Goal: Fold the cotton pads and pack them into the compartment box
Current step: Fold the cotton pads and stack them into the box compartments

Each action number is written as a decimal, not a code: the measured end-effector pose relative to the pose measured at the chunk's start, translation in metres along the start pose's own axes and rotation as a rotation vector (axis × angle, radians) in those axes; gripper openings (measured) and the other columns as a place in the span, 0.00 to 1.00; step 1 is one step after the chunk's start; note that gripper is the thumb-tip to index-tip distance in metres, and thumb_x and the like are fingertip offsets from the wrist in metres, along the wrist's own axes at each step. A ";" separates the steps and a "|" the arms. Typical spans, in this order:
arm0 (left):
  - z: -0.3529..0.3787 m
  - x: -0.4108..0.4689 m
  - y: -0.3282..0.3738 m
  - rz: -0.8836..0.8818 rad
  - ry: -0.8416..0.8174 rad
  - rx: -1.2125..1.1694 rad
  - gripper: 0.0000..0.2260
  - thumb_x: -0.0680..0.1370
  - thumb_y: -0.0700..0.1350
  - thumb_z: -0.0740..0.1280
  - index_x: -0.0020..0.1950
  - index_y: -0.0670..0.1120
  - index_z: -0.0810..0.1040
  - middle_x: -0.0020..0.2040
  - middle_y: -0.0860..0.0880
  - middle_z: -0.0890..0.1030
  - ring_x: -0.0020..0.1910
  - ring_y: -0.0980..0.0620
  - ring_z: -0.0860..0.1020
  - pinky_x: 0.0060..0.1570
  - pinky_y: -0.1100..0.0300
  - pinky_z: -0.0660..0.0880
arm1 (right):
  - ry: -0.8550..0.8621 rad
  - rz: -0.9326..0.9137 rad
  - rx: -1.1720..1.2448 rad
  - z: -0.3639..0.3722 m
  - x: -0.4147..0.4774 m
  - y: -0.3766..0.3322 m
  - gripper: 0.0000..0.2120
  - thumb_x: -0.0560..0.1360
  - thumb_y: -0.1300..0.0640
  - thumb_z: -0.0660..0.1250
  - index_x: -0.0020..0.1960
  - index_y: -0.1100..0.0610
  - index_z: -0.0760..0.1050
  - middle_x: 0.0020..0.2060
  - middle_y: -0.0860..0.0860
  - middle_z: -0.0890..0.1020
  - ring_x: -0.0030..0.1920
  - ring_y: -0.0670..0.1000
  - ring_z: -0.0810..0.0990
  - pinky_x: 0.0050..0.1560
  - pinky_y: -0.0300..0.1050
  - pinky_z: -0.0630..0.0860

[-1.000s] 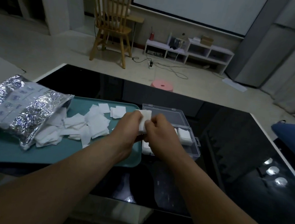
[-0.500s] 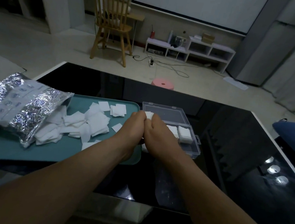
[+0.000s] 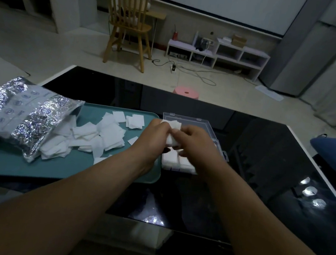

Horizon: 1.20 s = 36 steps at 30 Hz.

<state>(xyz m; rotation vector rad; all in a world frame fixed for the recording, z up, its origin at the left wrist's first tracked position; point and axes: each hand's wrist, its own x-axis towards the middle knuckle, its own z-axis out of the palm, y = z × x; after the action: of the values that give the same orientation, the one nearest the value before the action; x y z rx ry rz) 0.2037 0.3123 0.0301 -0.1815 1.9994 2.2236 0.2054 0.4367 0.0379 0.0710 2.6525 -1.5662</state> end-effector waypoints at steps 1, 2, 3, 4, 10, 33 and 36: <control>-0.001 0.003 -0.003 0.032 -0.020 0.055 0.07 0.83 0.42 0.57 0.59 0.45 0.72 0.52 0.46 0.78 0.47 0.49 0.77 0.49 0.52 0.76 | 0.013 0.009 0.031 -0.009 0.000 0.001 0.11 0.84 0.51 0.65 0.53 0.58 0.80 0.46 0.56 0.85 0.45 0.52 0.83 0.45 0.47 0.79; -0.002 0.007 -0.006 0.083 -0.031 0.130 0.08 0.84 0.44 0.58 0.61 0.47 0.72 0.54 0.48 0.78 0.50 0.50 0.77 0.53 0.52 0.75 | 0.053 0.016 0.044 -0.019 0.001 0.002 0.10 0.84 0.52 0.65 0.53 0.59 0.80 0.47 0.57 0.85 0.45 0.53 0.83 0.45 0.48 0.79; -0.003 0.011 -0.012 0.152 -0.040 0.237 0.09 0.84 0.44 0.59 0.64 0.49 0.73 0.57 0.49 0.78 0.53 0.50 0.77 0.56 0.52 0.75 | 0.115 0.022 0.035 -0.029 0.003 0.005 0.10 0.83 0.52 0.66 0.53 0.58 0.80 0.47 0.57 0.84 0.46 0.54 0.83 0.46 0.50 0.79; -0.006 0.015 -0.017 0.235 -0.059 0.378 0.11 0.83 0.44 0.60 0.65 0.49 0.74 0.59 0.50 0.78 0.57 0.51 0.77 0.59 0.53 0.74 | 0.184 0.029 0.002 -0.039 0.005 0.009 0.09 0.83 0.52 0.66 0.53 0.58 0.80 0.47 0.57 0.84 0.46 0.55 0.83 0.46 0.51 0.80; -0.005 0.016 -0.053 0.614 -0.319 1.195 0.17 0.82 0.53 0.58 0.68 0.54 0.77 0.68 0.54 0.79 0.70 0.51 0.72 0.69 0.50 0.66 | 0.153 0.155 -0.330 -0.065 0.011 0.045 0.06 0.79 0.57 0.71 0.47 0.59 0.80 0.39 0.54 0.80 0.34 0.48 0.76 0.28 0.38 0.70; 0.009 0.018 -0.079 0.665 -0.358 1.498 0.17 0.80 0.60 0.59 0.63 0.52 0.73 0.63 0.51 0.75 0.66 0.47 0.73 0.74 0.42 0.55 | 0.122 0.210 -0.836 -0.047 0.028 0.082 0.07 0.76 0.50 0.70 0.48 0.54 0.76 0.44 0.50 0.82 0.46 0.54 0.81 0.56 0.55 0.79; 0.008 0.018 -0.079 0.669 -0.360 1.491 0.17 0.80 0.59 0.59 0.64 0.52 0.72 0.64 0.50 0.75 0.66 0.47 0.72 0.75 0.42 0.55 | 0.217 0.087 -0.846 -0.042 0.026 0.086 0.07 0.78 0.52 0.69 0.52 0.50 0.72 0.44 0.48 0.79 0.43 0.52 0.80 0.46 0.51 0.81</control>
<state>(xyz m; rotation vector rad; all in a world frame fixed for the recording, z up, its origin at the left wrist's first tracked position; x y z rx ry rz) 0.2011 0.3290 -0.0493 1.0328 3.0060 0.2770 0.1845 0.5148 -0.0189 0.3149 3.1724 -0.3336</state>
